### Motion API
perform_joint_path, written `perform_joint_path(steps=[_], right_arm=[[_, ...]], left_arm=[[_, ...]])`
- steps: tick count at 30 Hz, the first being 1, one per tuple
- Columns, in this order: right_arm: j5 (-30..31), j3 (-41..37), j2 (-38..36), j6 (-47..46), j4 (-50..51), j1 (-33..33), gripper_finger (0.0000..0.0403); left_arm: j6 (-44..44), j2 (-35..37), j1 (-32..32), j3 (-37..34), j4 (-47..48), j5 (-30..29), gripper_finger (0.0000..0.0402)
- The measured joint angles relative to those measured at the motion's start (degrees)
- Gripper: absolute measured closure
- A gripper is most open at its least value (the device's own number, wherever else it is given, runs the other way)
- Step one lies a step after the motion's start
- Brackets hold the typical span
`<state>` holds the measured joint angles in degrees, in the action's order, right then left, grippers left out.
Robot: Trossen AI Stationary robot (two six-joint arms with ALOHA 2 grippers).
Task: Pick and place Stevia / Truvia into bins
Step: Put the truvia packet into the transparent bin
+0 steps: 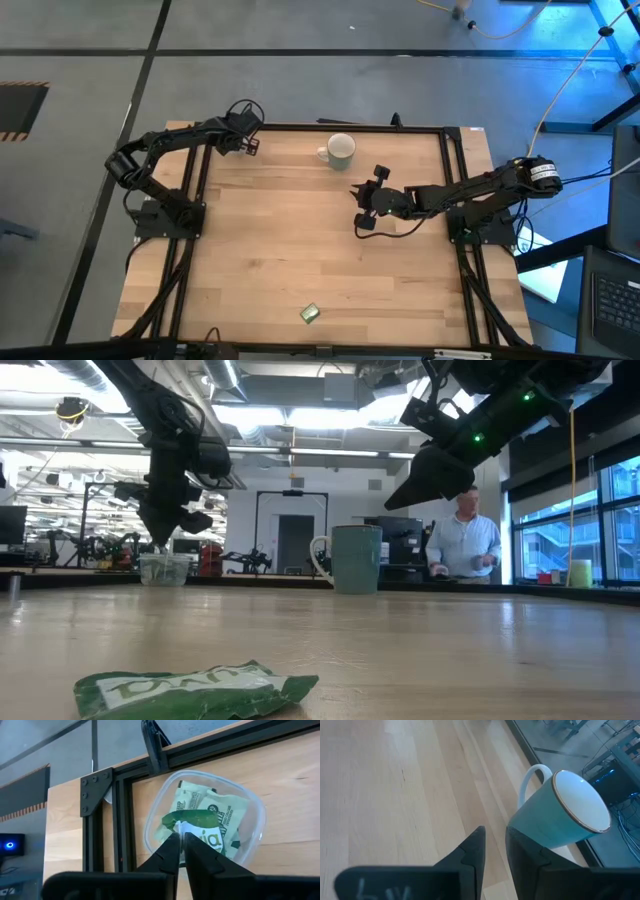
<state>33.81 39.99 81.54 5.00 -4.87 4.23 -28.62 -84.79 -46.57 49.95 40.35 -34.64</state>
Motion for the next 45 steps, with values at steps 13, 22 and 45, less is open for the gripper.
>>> perform_joint_path(steps=[13,22,45], right_arm=[[0.0,0.0,0.0,0.0,0.0,0.0,0.0324],[0.0,0.0,0.0,1.2,-0.2,0.0,0.0324],[-35.9,0.0,0.0,2.5,-9.7,0.9,0.0324]], left_arm=[[2.1,0.1,0.1,0.0,-0.3,-3.4,0.0314],[8.5,7.2,10.7,0.0,-3.3,-2.1,0.0316],[13.0,12.7,53.5,-22.4,-62.0,32.8,0.0316]])
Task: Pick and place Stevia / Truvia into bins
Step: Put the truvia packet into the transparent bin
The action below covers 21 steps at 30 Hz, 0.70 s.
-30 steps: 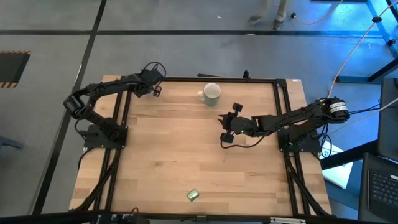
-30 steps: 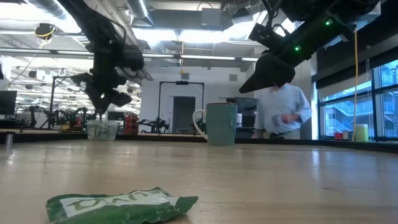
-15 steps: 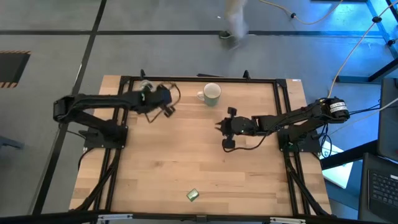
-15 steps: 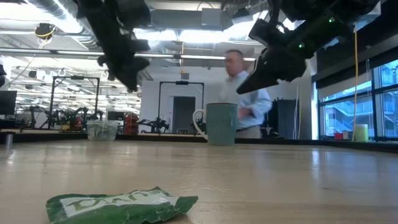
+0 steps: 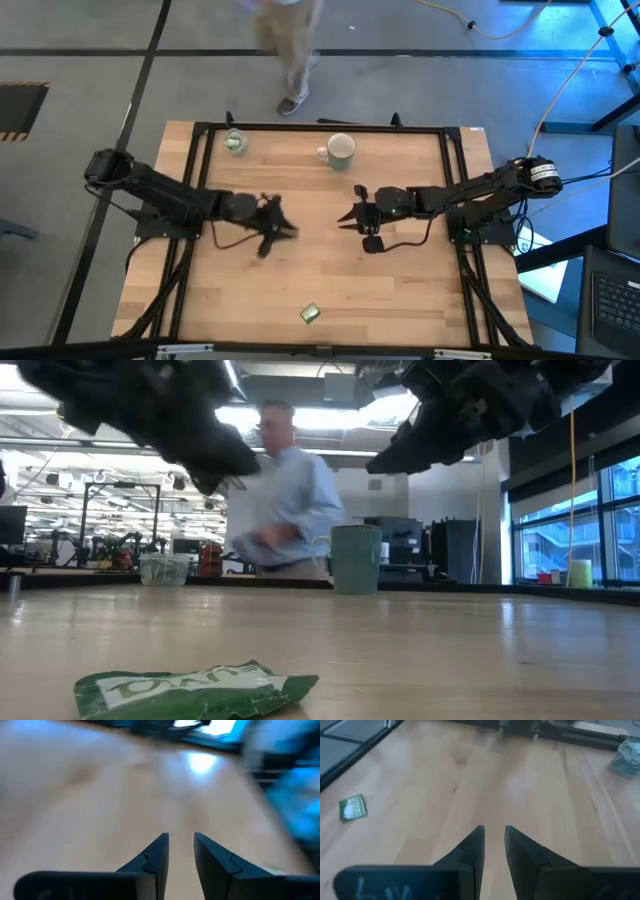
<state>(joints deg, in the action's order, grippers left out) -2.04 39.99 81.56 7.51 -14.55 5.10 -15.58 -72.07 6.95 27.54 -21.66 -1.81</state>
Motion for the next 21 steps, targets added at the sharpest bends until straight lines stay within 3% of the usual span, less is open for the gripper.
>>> perform_joint_path(steps=[2,4,12,16,21], right_arm=[[0.0,0.0,0.0,-1.7,-0.2,0.1,0.0324],[0.0,0.0,0.4,-4.0,-1.0,0.4,0.0324],[-0.2,0.0,5.0,-4.2,-4.6,4.8,0.0324],[-0.1,0.0,7.2,-4.3,-5.1,6.0,0.0324],[0.4,0.0,8.2,-4.9,-5.2,6.0,0.0324]], left_arm=[[-1.2,0.0,3.2,-2.4,-6.1,4.7,0.0316],[-1.5,0.0,6.8,-3.5,-9.0,5.1,0.0315],[-2.1,-2.6,16.5,-3.0,-10.3,-5.8,0.0315],[-4.1,-7.2,17.3,1.4,-9.5,-3.9,0.0315],[-3.3,-15.8,17.4,10.8,-0.6,2.5,0.0315]])
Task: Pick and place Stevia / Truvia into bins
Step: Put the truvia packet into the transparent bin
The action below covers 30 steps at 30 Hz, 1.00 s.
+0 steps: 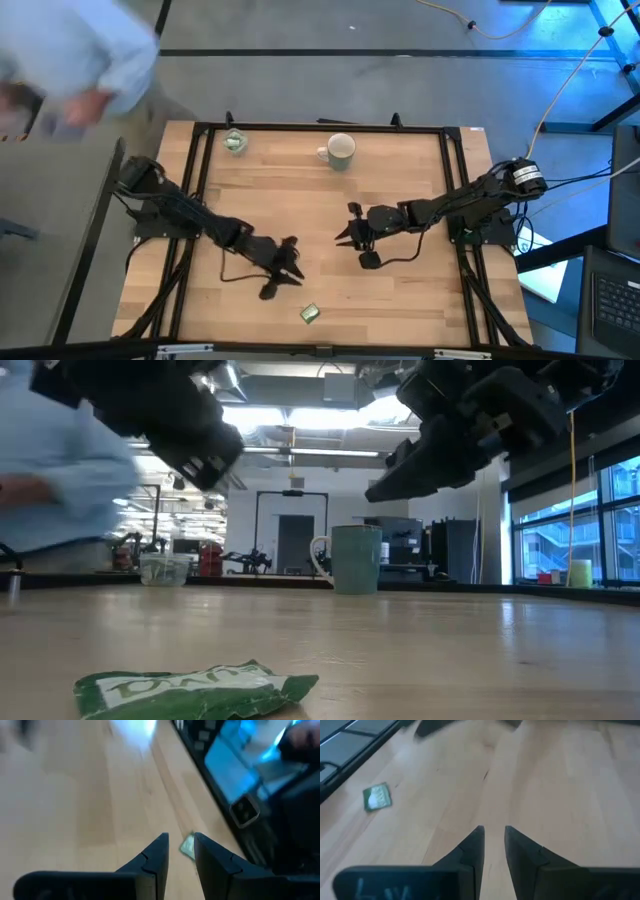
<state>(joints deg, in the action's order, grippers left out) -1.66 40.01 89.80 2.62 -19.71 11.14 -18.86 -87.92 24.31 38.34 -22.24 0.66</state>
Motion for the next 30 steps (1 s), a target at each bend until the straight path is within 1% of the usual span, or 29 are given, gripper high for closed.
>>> perform_joint_path(steps=[2,5,7,9,12,15,20,24,30], right_arm=[[1.0,0.0,-0.1,-0.5,-0.2,0.0,0.0324],[1.3,0.0,-0.1,-0.6,0.1,0.0,0.0324],[1.3,0.0,-0.1,-0.6,0.6,0.0,0.0324],[1.3,0.0,-0.1,-0.7,1.3,0.0,0.0324],[1.3,0.0,-0.1,-0.7,1.3,0.0,0.0324],[1.3,0.0,-0.1,-0.8,1.3,0.0,0.0324],[1.2,0.0,-0.1,-0.9,1.4,0.0,0.0324],[1.2,0.0,-0.1,-0.9,1.4,0.0,0.0324],[1.2,0.0,-0.2,-1.0,1.5,0.0,0.0324]], left_arm=[[0.9,-3.7,0.0,3.9,4.6,0.9,0.0314],[6.5,-9.3,0.8,8.8,8.6,1.4,0.0310],[9.9,-12.5,1.7,11.6,8.7,2.7,0.0303],[11.3,-15.2,2.4,14.4,8.9,4.4,0.0293],[11.1,-18.1,3.1,17.9,9.8,4.4,0.0281],[12.0,-20.1,3.6,20.5,9.9,3.9,0.0278],[12.0,-22.8,4.4,21.8,12.2,4.0,0.0290],[9.3,-24.2,4.6,21.9,12.6,3.3,0.0299],[8.7,-26.3,5.0,21.9,12.0,0.9,0.0296]])
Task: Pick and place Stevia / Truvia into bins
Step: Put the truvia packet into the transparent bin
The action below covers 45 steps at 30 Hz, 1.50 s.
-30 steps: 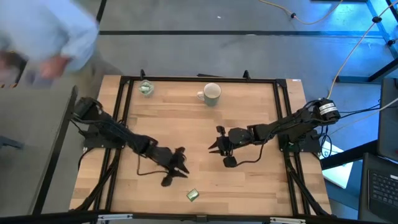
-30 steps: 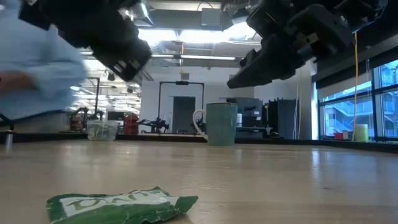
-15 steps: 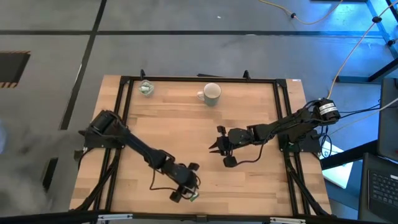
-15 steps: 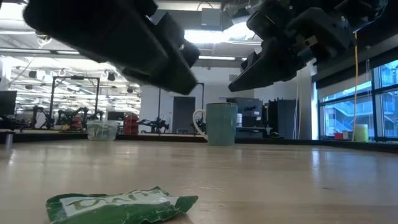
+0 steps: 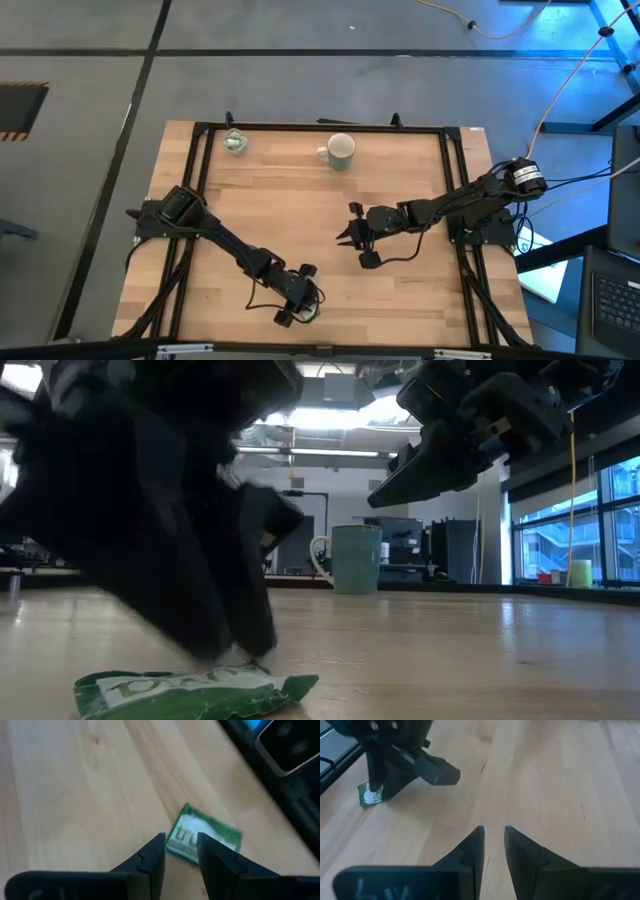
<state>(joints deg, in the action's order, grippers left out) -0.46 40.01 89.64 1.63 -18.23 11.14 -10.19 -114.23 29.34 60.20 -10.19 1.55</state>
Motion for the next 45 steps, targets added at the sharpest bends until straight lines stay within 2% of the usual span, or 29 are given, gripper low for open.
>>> perform_joint_path(steps=[6,10,15,24,28,31,37,45], right_arm=[[0.0,0.0,0.0,0.1,0.0,0.0,0.0324],[0.6,0.0,0.0,0.1,0.0,0.0,0.0324],[0.7,0.0,0.0,0.1,0.1,0.0,0.0324],[0.8,0.0,0.0,0.1,0.2,0.0,0.0324],[0.8,0.0,0.0,0.1,0.1,0.0,0.0324],[0.8,0.0,0.0,0.2,0.1,0.0,0.0324],[0.8,0.0,0.0,0.3,0.2,0.0,0.0324],[0.8,0.0,0.0,0.3,0.5,0.0,0.0324]], left_arm=[[0.0,-1.5,0.6,0.1,-0.8,-1.2,0.0294],[-0.5,-1.6,1.5,0.3,0.7,-4.9,0.0304],[-3.7,-1.9,2.2,0.3,2.5,-6.4,0.0321],[-7.6,-3.7,2.4,0.4,2.2,-6.1,0.0346],[-6.9,-3.1,2.3,0.3,2.7,-5.5,0.0371],[-7.2,-1.5,1.7,0.1,5.6,-3.9,0.0394],[-4.1,3.6,1.3,-0.5,11.4,-3.6,0.0397],[-5.5,14.1,-0.5,-0.3,26.4,-15.1,0.0398]])
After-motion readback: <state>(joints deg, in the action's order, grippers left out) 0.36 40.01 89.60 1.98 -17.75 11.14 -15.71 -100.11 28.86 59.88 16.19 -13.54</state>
